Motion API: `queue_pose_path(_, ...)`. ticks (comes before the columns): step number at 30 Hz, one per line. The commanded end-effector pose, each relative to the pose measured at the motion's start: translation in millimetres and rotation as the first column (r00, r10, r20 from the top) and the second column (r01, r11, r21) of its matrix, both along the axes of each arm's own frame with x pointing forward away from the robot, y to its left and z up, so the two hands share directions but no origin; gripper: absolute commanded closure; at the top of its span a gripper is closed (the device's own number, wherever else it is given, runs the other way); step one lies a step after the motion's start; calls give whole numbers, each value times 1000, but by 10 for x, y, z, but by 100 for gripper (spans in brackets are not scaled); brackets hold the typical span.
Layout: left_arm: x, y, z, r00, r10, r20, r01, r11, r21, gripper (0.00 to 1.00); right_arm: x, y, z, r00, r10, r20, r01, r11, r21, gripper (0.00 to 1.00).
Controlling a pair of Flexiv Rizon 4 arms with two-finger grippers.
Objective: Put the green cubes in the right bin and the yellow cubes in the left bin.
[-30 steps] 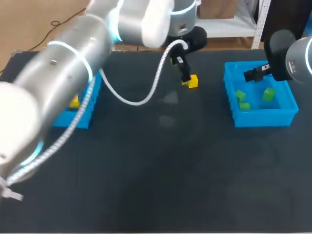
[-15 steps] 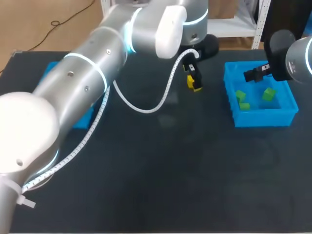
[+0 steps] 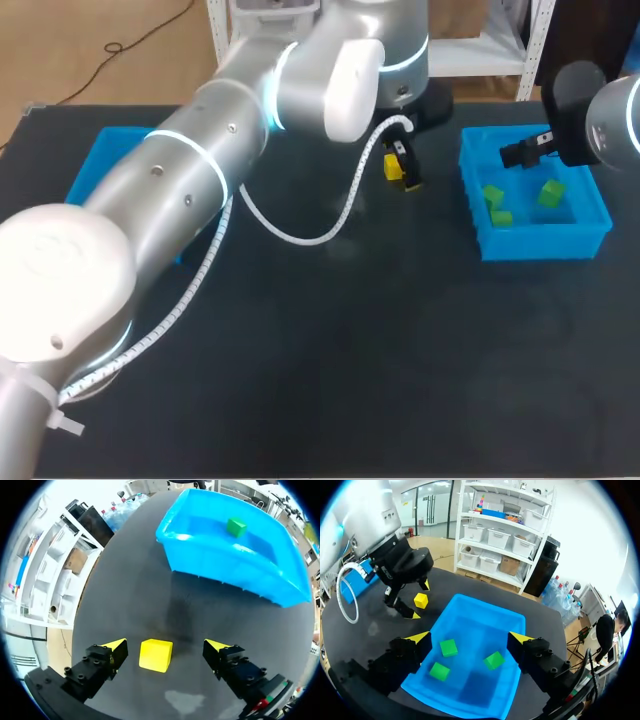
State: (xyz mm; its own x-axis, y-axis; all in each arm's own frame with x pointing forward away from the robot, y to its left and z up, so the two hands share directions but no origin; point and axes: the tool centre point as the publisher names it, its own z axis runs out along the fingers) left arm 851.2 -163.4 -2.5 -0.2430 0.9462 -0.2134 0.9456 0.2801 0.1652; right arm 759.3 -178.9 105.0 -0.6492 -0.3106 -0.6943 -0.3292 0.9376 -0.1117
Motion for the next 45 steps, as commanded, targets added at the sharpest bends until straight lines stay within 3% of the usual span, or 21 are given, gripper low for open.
queue_pose_path(1, 165, -104, -69, 987, 39, -153, 0, 969, 247, 0, -4, 1, -16, 1000, -1, 7, 1, 1000, 2, 0)
queue_pose_path(7, 165, -111, -114, 988, 28, -150, 13, 964, 264, 0, -4, 1, -16, 1000, -1, 7, 1, 1000, 2, 0)
queue_pose_path(8, 166, -112, -117, 988, 26, -155, 16, 964, 264, 8, -4, 1, -16, 1000, -1, 7, 1, 1000, 2, 0)
queue_pose_path(9, 167, -109, -125, 987, 28, -159, 15, 964, 264, 58, -4, 1, -16, 1000, -1, 7, 1, 1000, 2, 0)
queue_pose_path(10, 166, -104, -134, 987, 29, -160, 15, 964, 267, 84, -4, 1, -16, 1000, -1, 7, 1, 1000, 2, 0)
queue_pose_path(11, 163, -100, -140, 987, 28, -159, 17, 962, 271, 100, -4, 1, -16, 1000, -1, 7, 1, 1000, 2, 0)
queue_pose_path(20, 61, 77, -106, 994, -24, -102, 64, 909, 412, 100, -4, 1, -16, 1000, -1, 7, 1, 1000, 2, 0)
queue_pose_path(23, 14, 195, -61, 995, -28, -97, 67, 899, 432, 100, -4, 1, -16, 1000, -1, 7, 1, 1000, 2, 0)
queue_pose_path(27, -23, 405, 126, 999, -9, -49, 27, 921, 390, 100, -4, 1, -16, 1000, -1, 7, 1, 1000, 2, 0)
queue_pose_path(32, -25, 847, 566, 991, 126, 43, -133, 960, 246, 100, -4, 1, -16, 1000, -1, 7, 1, 1000, 2, 0)
queue_pose_path(34, 3, 1111, 745, 973, 213, 87, -225, 957, 180, 100, -4, 1, -16, 1000, -1, 7, 1, 1000, 2, 0)
queue_pose_path(37, 29, 1573, 969, 926, 349, 145, -365, 925, 106, 100, -4, 1, -16, 1000, -1, 7, 1, 1000, 2, 0)
queue_pose_path(41, -22, 2269, 1147, 841, 507, 190, -523, 851, 47, 100, -4, 1, -16, 1000, -1, 7, 1, 1000, 2, 0)
queue_pose_path(45, -136, 2927, 1177, 759, 621, 197, -639, 768, 41, 100, -4, 1, -16, 1000, -1, 7, 1, 1000, 2, 0)
